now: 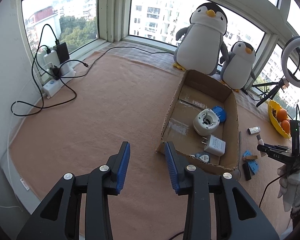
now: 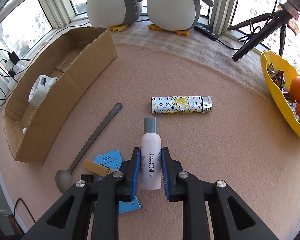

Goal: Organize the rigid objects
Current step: 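Carry the white-pink bottle with the right gripper into the box and release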

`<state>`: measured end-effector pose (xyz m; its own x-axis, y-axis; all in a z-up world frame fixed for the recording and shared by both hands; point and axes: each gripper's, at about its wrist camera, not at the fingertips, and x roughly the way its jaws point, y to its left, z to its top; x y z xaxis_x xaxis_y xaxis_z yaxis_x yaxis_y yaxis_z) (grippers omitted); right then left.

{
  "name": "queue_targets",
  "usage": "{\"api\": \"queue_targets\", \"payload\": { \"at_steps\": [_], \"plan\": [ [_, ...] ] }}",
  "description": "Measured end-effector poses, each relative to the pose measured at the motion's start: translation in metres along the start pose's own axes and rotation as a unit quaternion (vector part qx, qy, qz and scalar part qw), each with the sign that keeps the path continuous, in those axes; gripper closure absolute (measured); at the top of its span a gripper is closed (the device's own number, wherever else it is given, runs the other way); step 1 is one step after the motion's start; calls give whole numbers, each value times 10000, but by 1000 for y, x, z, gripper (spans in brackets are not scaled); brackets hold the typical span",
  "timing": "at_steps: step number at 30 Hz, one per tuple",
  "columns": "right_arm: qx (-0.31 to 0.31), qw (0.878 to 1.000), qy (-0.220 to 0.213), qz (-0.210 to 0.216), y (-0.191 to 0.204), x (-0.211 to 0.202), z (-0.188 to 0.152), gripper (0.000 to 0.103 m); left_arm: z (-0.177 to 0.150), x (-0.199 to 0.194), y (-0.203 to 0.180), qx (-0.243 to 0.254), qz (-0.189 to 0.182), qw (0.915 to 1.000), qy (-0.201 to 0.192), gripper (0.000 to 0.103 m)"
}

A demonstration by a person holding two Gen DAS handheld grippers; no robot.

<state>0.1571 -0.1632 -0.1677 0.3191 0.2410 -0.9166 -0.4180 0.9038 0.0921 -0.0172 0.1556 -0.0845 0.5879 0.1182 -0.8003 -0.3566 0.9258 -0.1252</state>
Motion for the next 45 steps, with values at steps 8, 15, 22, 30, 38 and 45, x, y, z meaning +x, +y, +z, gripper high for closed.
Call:
{"api": "queue_targets", "payload": {
  "at_steps": [8,15,22,30,38,45],
  "plan": [
    [-69,9986,-480,223,26,-47,2,85,13,36,-13,234,-115,9996,116,68],
    [-324,9954,-718,549,74,-68,8,85,18,69,-13,208,-215,9990,339,68],
    [-641,9914,-763,853,124,-71,18,85,21,90,-14,228,-318,9981,476,80],
    [-951,9885,-637,991,170,-52,28,85,20,102,-18,318,-452,9970,543,92],
    [-1201,9866,-424,1023,198,-30,35,85,21,110,-18,325,-493,9968,548,96],
    [-1291,9860,-283,1014,210,-16,38,85,21,112,-18,374,-484,9966,548,96]
  ]
}}
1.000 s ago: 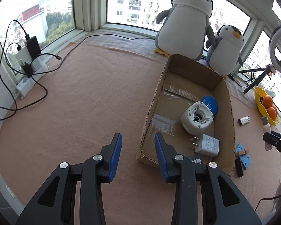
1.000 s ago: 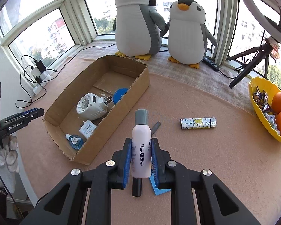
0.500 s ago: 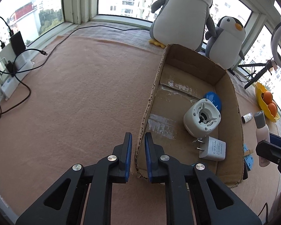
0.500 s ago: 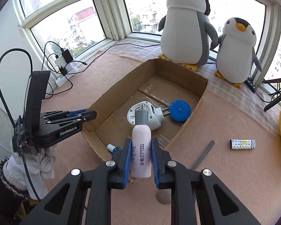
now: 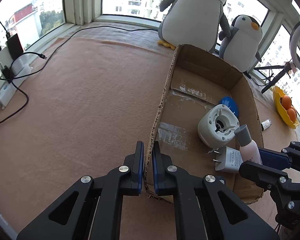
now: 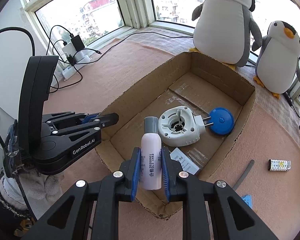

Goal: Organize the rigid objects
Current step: 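Carry the white-pink bottle with the right gripper into the box and release, then move the right gripper to the patterned lighter and grasp it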

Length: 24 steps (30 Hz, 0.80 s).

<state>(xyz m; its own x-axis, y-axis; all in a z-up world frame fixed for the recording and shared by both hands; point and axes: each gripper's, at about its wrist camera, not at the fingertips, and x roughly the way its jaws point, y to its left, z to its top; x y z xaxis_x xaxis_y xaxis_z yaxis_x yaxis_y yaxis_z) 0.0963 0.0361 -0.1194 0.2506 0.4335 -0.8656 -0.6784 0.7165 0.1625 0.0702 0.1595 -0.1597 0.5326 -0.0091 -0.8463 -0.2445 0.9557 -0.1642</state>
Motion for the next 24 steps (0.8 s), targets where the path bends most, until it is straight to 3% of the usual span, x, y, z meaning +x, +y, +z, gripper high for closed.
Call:
{"api": "queue_targets", "payload": {
  "at_steps": [5,6,8,15,24],
  "plan": [
    [-85,10000,-24,-35,3,2,2,82,0,0,-1,16,17,10000,-5,96],
    [-87,9999,-37,-66,4,1,2,76,-1,1,-1,13,20,10000,-5,96],
    [-46,9999,-127,-90,3,-3,2,50,-1,1,-1,9,30,10000,-7,96],
    [248,9991,-338,-82,-13,-20,-1,49,0,1,-3,61,89,9999,29,96],
    [932,9939,-504,-317,-67,-45,-22,49,-2,3,-2,78,182,9997,105,91]
  ]
}}
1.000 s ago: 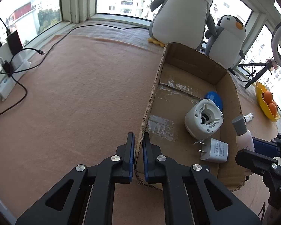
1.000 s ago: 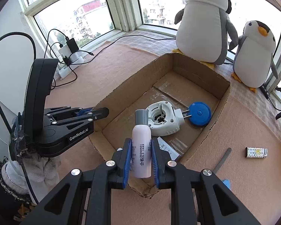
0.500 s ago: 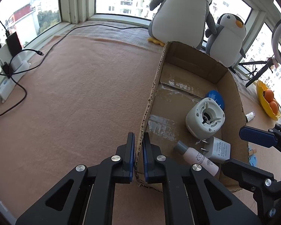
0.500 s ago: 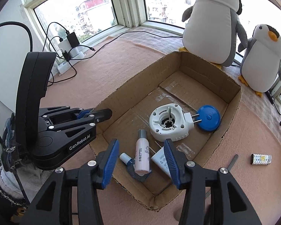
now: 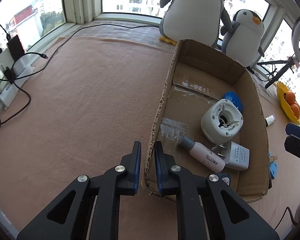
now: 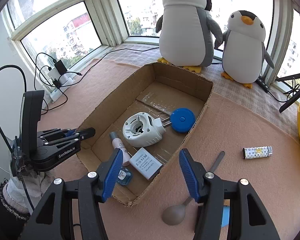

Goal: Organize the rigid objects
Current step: 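Move the right gripper to the patterned lighter and grasp it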

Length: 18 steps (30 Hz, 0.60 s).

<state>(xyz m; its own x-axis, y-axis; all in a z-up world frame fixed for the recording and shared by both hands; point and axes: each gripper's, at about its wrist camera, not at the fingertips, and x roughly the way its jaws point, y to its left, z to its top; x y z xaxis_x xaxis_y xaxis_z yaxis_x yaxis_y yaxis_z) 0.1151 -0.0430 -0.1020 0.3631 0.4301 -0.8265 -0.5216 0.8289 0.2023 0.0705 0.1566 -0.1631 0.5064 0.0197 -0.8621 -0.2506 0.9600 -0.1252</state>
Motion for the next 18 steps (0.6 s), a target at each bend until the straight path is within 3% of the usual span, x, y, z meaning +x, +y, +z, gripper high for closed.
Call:
{"api": "queue_targets", "payload": {
  "at_steps": [7,9,12,18],
  "plan": [
    [953,9937,21,-589,-78,-6,-10,49,-1,-5,0,28,70,10000,-31,84],
    [1242,9903,100,-617,-101,-4,-12,49,-1,-8,1,35,107,9999,-48,84],
    [1658,9837,153,-681,-129,-2,-15,49,-1,-12,2,-4,140,9999,-84,75],
    [2487,9664,365,-538,-175,15,-19,49,-2,-21,3,-65,211,9997,-135,75]
  ]
}}
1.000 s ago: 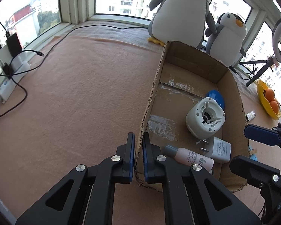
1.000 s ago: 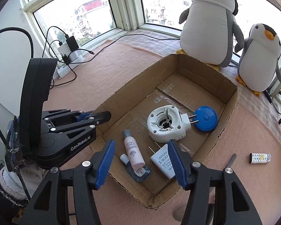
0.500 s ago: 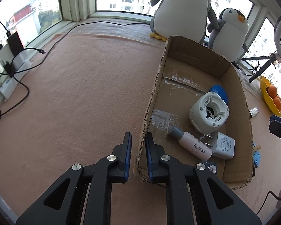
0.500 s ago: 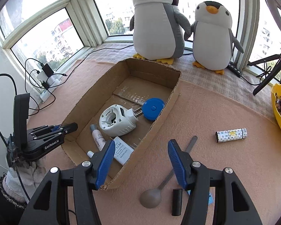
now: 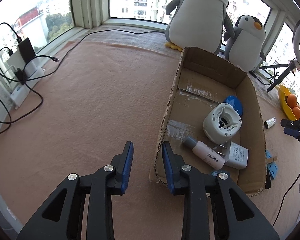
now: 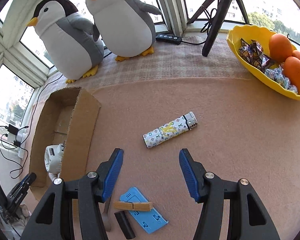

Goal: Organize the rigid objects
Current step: 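Move the right gripper to the patterned lighter and grasp it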

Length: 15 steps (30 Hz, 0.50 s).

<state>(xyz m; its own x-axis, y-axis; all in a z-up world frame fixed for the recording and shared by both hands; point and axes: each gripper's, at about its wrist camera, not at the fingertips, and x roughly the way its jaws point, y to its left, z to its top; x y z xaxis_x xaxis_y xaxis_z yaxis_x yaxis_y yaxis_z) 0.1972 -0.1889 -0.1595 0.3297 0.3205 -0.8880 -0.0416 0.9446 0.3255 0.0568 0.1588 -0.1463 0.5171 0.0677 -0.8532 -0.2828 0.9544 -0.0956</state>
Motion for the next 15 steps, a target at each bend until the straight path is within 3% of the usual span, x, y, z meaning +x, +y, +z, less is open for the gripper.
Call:
{"api": "queue_targets", "payload": {
  "at_steps": [6,10,15],
  "plan": [
    [414,9987,266,-130,-13,24,14,49,-7,-10,6,-204,8,9998,-13,75],
    [700,9966,394,-170,-19,37,24,49,-13,-19,12,-390,-6,9992,-67,65],
    [799,9954,448,-289,-18,47,34,49,-17,-30,14,-460,20,9988,-144,64]
  ]
}}
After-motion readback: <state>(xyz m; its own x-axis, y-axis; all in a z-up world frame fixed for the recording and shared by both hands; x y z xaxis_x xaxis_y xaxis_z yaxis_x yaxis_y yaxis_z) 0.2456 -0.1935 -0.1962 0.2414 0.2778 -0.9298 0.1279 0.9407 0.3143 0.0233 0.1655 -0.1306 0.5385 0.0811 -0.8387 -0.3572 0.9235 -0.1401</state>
